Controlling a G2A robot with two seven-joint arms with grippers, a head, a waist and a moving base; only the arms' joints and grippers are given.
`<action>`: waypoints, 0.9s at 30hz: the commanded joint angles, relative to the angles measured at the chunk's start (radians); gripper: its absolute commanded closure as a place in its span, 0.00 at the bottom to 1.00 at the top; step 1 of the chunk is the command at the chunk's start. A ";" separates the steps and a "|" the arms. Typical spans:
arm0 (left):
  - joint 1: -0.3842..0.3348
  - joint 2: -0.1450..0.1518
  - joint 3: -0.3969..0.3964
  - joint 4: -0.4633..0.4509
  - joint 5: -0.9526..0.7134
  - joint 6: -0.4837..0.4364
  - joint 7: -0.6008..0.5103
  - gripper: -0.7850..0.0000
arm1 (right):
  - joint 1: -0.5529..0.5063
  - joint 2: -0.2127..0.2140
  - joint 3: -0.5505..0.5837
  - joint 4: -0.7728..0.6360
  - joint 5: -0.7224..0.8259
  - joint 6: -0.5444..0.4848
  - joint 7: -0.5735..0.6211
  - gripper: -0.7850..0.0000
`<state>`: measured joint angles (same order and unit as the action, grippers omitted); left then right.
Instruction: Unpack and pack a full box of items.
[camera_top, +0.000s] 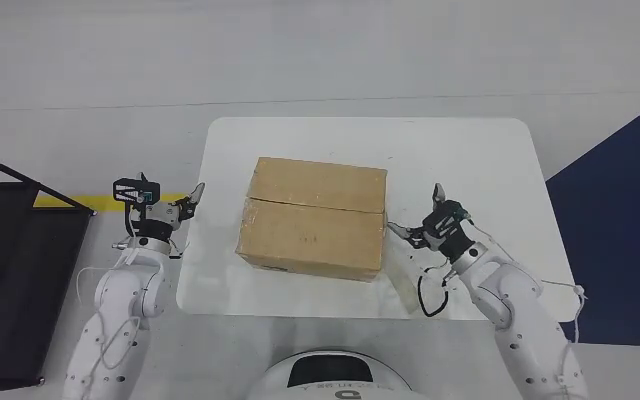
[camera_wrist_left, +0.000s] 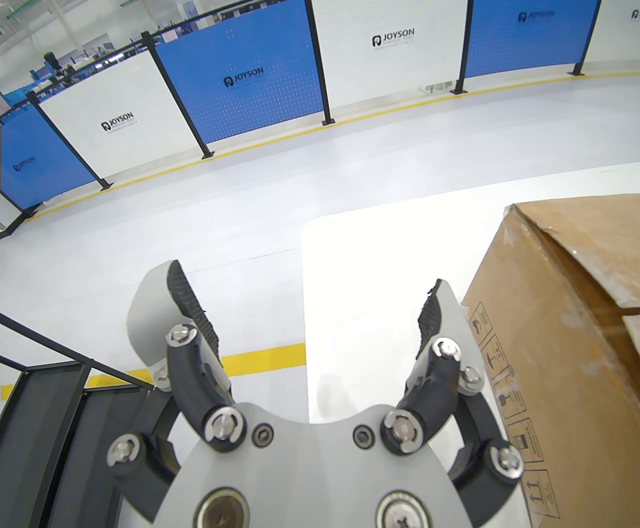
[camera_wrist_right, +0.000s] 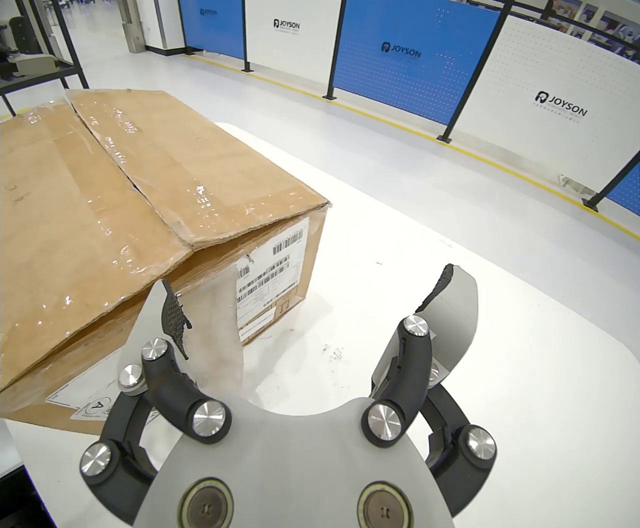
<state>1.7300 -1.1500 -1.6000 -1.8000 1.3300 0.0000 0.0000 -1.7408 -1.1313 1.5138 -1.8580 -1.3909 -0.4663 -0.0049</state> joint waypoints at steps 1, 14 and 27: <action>0.000 0.000 0.000 0.000 0.000 0.000 0.000 0.00 | 0.013 -0.002 -0.019 -0.002 -0.010 0.022 0.022 0.00; 0.000 0.000 0.000 0.000 0.000 0.000 0.000 0.00 | 0.022 0.000 -0.047 -0.024 0.004 -0.018 0.047 0.00; 0.000 0.000 0.000 0.000 0.000 0.000 0.000 0.00 | 0.035 -0.004 -0.021 0.004 0.041 0.112 0.060 0.00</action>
<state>1.7300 -1.1500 -1.6000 -1.8000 1.3300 0.0000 0.0000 -1.7071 -1.1357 1.4900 -1.8571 -1.3531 -0.3576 0.0556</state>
